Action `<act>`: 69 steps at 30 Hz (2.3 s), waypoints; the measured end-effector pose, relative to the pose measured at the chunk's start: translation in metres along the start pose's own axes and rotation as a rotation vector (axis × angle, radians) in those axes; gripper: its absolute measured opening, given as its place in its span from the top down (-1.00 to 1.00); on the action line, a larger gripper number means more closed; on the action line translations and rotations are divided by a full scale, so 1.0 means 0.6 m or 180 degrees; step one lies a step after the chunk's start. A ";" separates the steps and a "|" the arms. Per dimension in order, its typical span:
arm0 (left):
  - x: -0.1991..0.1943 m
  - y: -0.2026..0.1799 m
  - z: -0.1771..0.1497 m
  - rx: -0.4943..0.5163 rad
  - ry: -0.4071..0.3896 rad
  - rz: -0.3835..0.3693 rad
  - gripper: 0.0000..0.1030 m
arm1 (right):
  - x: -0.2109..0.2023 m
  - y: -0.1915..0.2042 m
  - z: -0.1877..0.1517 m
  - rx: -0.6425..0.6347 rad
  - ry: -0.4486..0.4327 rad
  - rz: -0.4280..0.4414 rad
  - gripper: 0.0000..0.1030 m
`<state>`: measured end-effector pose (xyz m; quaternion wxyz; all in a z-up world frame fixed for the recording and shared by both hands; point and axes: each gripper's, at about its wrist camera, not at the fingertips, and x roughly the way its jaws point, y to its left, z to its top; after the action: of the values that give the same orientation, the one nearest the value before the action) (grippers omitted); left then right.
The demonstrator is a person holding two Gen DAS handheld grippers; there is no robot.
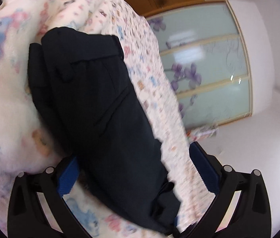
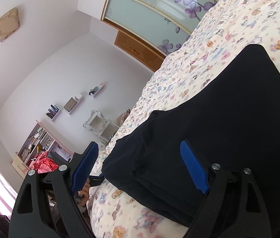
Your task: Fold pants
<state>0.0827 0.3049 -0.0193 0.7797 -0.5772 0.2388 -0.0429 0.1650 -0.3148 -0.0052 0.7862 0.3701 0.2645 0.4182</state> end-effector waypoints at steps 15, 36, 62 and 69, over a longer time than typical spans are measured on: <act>-0.002 -0.013 -0.014 0.0070 -0.0294 0.0897 0.73 | 0.011 0.002 -0.002 0.0045 0.0048 0.0216 -0.77; 0.122 -0.422 -0.266 0.3232 -0.0366 0.1647 0.74 | -0.128 -0.043 0.012 0.0548 -0.1349 0.0136 -0.97; 0.296 -0.336 -0.716 0.6386 0.1434 0.1563 0.45 | -0.187 -0.066 0.004 0.0776 -0.1901 -0.0254 -0.97; 0.335 -0.369 -0.760 0.6976 0.1816 0.1621 0.25 | -0.225 -0.076 -0.002 0.0848 -0.2274 -0.0318 -0.97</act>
<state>0.1139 -0.2384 0.0196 0.7655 0.5027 0.3499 -0.1971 0.1163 -0.4468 -0.0281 0.7933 0.5781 0.0435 0.1861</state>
